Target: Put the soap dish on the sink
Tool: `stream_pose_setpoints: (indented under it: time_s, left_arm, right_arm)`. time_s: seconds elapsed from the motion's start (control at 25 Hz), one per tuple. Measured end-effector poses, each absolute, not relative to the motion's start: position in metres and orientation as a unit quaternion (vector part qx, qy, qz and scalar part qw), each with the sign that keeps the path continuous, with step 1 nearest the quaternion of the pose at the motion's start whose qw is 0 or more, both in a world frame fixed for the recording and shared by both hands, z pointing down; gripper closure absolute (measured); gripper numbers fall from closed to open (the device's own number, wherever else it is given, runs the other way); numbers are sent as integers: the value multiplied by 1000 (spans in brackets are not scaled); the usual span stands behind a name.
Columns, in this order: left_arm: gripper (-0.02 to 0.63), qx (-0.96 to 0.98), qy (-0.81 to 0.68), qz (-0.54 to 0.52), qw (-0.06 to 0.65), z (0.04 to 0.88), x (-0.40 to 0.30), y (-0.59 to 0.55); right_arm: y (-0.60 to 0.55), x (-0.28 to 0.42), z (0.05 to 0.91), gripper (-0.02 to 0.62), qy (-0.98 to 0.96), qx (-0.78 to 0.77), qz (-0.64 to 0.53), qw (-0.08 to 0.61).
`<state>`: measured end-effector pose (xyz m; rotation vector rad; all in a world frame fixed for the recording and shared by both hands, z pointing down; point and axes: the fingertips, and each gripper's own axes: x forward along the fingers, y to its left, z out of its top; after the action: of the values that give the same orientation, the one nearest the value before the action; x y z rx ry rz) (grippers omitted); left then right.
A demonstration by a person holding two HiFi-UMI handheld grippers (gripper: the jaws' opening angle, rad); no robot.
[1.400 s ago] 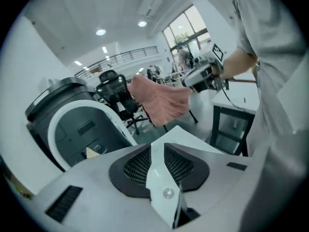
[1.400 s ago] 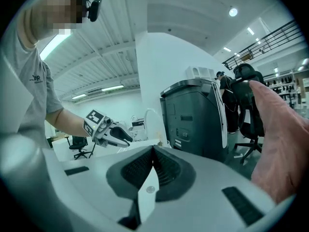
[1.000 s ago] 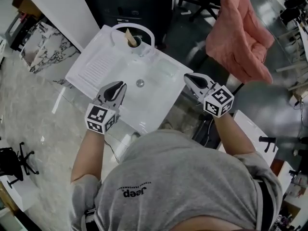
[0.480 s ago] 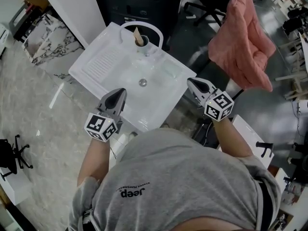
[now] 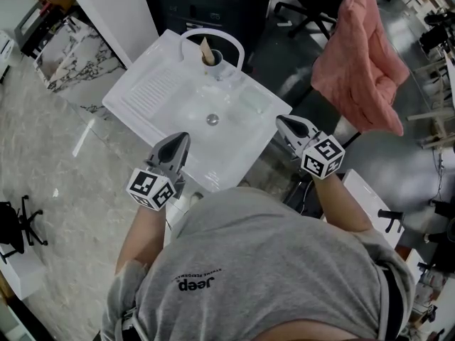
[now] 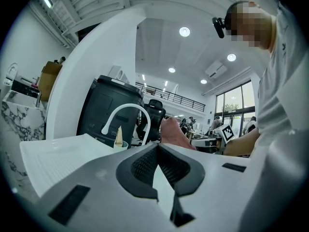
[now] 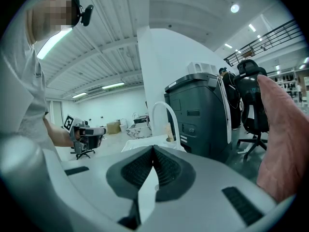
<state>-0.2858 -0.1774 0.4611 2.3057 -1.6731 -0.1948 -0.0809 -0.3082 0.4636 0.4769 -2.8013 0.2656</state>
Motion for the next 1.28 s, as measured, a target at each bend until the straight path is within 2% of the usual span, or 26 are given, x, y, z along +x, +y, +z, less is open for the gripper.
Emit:
stream_pose_setpoints:
  time_s: [1.28]
  left_arm:
    - [594,810,-571,-44,122,450,-276,-182]
  right_arm:
    - [-311,-79,461,540,-972,159,93,146]
